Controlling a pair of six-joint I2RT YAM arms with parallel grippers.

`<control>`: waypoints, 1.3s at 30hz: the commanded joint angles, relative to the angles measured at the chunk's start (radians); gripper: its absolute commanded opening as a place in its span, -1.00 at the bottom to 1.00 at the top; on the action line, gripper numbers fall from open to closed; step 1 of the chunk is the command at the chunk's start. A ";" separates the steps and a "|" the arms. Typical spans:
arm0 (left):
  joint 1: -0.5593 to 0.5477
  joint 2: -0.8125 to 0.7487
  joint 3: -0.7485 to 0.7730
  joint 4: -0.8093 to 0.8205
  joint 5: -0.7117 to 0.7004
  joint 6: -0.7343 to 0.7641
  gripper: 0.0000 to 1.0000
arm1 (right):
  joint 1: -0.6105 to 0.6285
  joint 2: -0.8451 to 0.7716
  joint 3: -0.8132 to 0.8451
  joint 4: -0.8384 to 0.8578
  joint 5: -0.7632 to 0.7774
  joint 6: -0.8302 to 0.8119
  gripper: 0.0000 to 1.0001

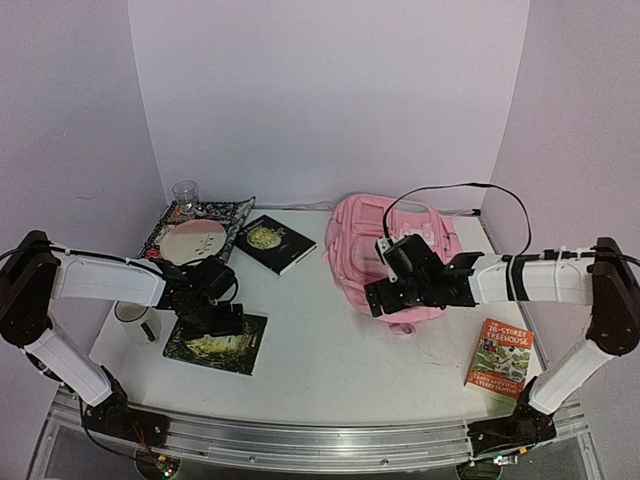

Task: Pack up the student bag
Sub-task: Move the book to the center of the board, then rotate the book at the center of the board.

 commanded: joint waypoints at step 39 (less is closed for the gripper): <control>-0.123 -0.161 -0.111 -0.007 0.211 -0.243 0.99 | 0.092 0.352 0.371 0.049 -0.465 -0.053 0.92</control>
